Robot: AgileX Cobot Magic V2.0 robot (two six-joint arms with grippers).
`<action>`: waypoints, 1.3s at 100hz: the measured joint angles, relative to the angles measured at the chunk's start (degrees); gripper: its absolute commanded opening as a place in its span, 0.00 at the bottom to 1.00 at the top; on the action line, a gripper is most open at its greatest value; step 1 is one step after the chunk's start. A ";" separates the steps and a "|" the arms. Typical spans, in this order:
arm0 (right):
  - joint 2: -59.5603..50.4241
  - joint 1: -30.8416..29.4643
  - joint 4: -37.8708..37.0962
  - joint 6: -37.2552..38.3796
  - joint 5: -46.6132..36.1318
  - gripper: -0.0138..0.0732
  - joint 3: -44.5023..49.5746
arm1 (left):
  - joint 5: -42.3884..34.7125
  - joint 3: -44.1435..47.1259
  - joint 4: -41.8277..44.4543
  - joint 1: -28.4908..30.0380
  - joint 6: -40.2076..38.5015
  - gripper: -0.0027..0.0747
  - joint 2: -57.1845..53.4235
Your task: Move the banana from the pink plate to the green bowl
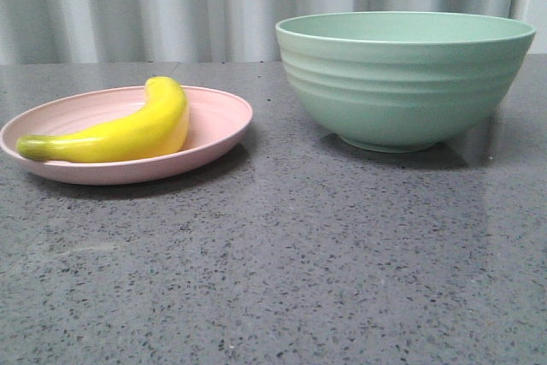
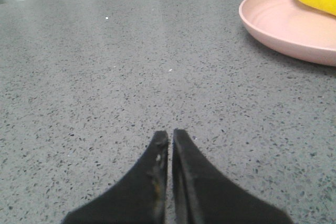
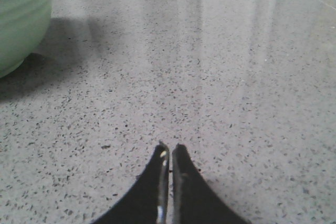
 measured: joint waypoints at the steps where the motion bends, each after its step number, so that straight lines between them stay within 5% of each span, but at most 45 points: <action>1: 0.00 0.00 0.00 0.00 0.00 0.07 0.00 | 0.00 0.00 0.00 0.00 0.00 0.01 0.00; 130: 0.00 0.00 0.00 0.00 -1.49 0.07 0.00 | -5.28 0.00 -0.35 0.00 0.00 0.01 0.00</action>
